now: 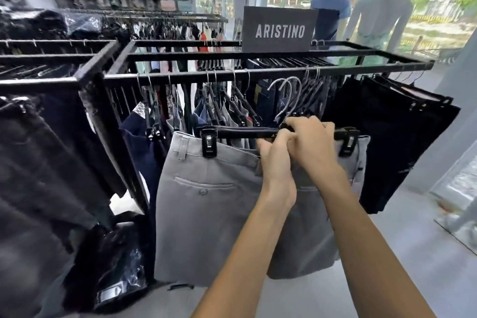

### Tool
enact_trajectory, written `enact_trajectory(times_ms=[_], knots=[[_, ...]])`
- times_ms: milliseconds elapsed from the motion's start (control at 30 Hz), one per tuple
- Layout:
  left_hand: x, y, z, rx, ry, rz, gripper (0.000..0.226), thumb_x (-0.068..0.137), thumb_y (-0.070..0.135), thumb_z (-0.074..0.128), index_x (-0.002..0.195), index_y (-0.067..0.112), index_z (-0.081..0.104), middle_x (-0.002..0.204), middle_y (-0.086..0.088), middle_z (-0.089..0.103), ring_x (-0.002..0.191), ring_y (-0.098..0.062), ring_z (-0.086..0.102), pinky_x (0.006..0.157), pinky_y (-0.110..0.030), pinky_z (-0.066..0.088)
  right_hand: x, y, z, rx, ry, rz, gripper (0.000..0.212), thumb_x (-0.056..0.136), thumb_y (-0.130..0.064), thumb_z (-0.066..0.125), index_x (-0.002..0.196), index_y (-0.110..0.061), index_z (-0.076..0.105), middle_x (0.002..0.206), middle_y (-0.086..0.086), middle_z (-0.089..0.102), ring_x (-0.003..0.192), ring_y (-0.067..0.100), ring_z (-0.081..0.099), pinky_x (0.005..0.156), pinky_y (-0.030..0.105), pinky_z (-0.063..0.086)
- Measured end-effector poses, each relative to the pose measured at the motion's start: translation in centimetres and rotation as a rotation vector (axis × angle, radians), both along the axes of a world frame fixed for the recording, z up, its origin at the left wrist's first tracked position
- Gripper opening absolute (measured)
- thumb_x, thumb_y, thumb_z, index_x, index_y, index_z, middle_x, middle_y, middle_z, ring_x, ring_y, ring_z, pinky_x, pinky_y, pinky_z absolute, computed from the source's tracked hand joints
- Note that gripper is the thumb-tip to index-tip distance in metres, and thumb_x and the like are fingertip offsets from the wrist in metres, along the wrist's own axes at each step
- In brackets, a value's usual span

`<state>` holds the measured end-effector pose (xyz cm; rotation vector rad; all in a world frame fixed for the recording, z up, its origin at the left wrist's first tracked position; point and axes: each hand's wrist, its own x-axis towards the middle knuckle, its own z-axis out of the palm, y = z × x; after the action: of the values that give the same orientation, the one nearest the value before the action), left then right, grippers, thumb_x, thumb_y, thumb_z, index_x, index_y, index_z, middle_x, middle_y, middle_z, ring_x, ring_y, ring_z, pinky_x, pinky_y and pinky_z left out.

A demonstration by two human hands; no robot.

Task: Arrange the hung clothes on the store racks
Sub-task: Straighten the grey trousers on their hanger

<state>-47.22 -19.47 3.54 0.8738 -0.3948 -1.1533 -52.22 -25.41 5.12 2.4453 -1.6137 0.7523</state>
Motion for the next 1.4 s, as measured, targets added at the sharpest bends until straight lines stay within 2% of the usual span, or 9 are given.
enact_trajectory(times_ms=[100, 333, 467, 533, 667, 767, 867, 1033, 1400], knots=[[2.0, 0.4, -0.3, 0.026, 0.012, 0.107, 0.023, 0.087, 0.009, 0.060, 0.095, 0.013, 0.038, 0.081, -0.002, 0.052, 0.072, -0.012, 0.052, 0.059, -0.025, 0.045, 2.4, 1.1, 0.0, 0.064, -0.025, 0.078, 0.020, 0.082, -0.010, 0.052, 0.081, -0.029, 0.057, 0.075, -0.009, 0.055, 0.104, 0.027, 0.053, 0.086, 0.040, 0.029], [6.8, 1.5, -3.4, 0.098, -0.043, 0.435, 0.074, 0.090, 0.022, 0.068, 0.149, 0.013, 0.024, 0.144, -0.008, 0.048, 0.126, -0.022, 0.053, 0.105, -0.045, 0.046, 4.9, 2.3, 1.4, 0.546, 0.150, 0.589, 0.035, 0.085, -0.009, 0.062, 0.115, -0.027, 0.065, 0.103, -0.007, 0.066, 0.105, 0.020, 0.062, 0.087, 0.031, 0.048], [8.7, 2.6, -5.6, 0.100, -0.045, 0.500, 0.084, 0.079, 0.031, 0.070, 0.149, 0.027, 0.023, 0.148, -0.005, 0.044, 0.131, -0.016, 0.049, 0.113, -0.043, 0.038, 5.1, -0.6, 3.6, 0.952, 0.030, 0.704, 0.047, 0.091, -0.002, 0.065, 0.132, -0.023, 0.060, 0.118, -0.008, 0.070, 0.102, 0.005, 0.068, 0.085, 0.019, 0.055], [9.3, 2.9, -6.3, 0.099, -0.068, 0.492, 0.087, 0.078, 0.031, 0.069, 0.150, 0.023, 0.021, 0.146, -0.009, 0.048, 0.129, -0.016, 0.053, 0.113, -0.042, 0.038, 7.3, -2.8, 3.0, 0.823, -0.192, 0.565, 0.039, 0.090, 0.002, 0.063, 0.125, -0.016, 0.066, 0.116, 0.001, 0.073, 0.102, 0.009, 0.070, 0.092, 0.026, 0.056], [10.2, 3.0, -6.6, 0.097, -0.125, 0.500, 0.080, 0.074, 0.032, 0.071, 0.144, 0.024, 0.033, 0.138, -0.005, 0.056, 0.122, -0.013, 0.058, 0.111, -0.040, 0.041, 13.2, -5.1, 1.0, 0.473, -0.124, 0.365, 0.040, 0.091, -0.007, 0.052, 0.129, -0.009, 0.064, 0.125, 0.008, 0.068, 0.119, 0.025, 0.060, 0.105, 0.034, 0.046], [10.7, 3.0, -6.4, 0.102, -0.128, 0.470, 0.083, 0.074, 0.037, 0.074, 0.144, 0.025, 0.033, 0.141, -0.004, 0.054, 0.126, -0.015, 0.054, 0.112, -0.040, 0.038, 16.1, -5.7, 0.1, 0.482, -0.050, 0.323, 0.018, 0.093, -0.009, 0.050, 0.100, 0.001, 0.064, 0.110, 0.021, 0.067, 0.110, 0.038, 0.062, 0.084, 0.033, 0.046], [10.9, 2.9, -6.4, 0.092, -0.139, 0.483, 0.083, 0.070, 0.040, 0.077, 0.140, 0.022, 0.037, 0.136, -0.002, 0.058, 0.123, -0.014, 0.057, 0.111, -0.043, 0.040, 17.7, -6.8, -0.4, 0.532, -0.084, 0.286, 0.028, 0.096, -0.009, 0.048, 0.068, -0.007, 0.045, 0.098, 0.023, 0.063, 0.107, 0.039, 0.061, 0.074, 0.031, 0.038], [10.0, 2.6, -5.9, 0.086, -0.128, 0.513, 0.052, 0.095, 0.012, 0.062, 0.140, 0.009, 0.036, 0.113, -0.003, 0.069, 0.100, -0.009, 0.070, 0.105, -0.042, 0.046, 18.0, -9.3, -1.6, 0.547, -0.238, 0.230, 0.015, 0.093, -0.006, 0.051, 0.087, 0.005, 0.058, 0.098, 0.021, 0.066, 0.112, 0.039, 0.060, 0.080, 0.033, 0.044], [3.5, -0.7, -5.3, 0.105, -0.189, 0.590, 0.056, 0.094, 0.016, 0.064, 0.139, 0.001, 0.034, 0.088, 0.015, 0.075, 0.112, -0.018, 0.066, 0.107, -0.050, 0.042, 9.6, -16.9, -3.3, 0.439, -0.290, 0.255, 0.019, 0.090, 0.003, 0.048, 0.101, 0.014, 0.060, 0.111, 0.035, 0.062, 0.110, 0.046, 0.057, 0.086, 0.042, 0.044]])
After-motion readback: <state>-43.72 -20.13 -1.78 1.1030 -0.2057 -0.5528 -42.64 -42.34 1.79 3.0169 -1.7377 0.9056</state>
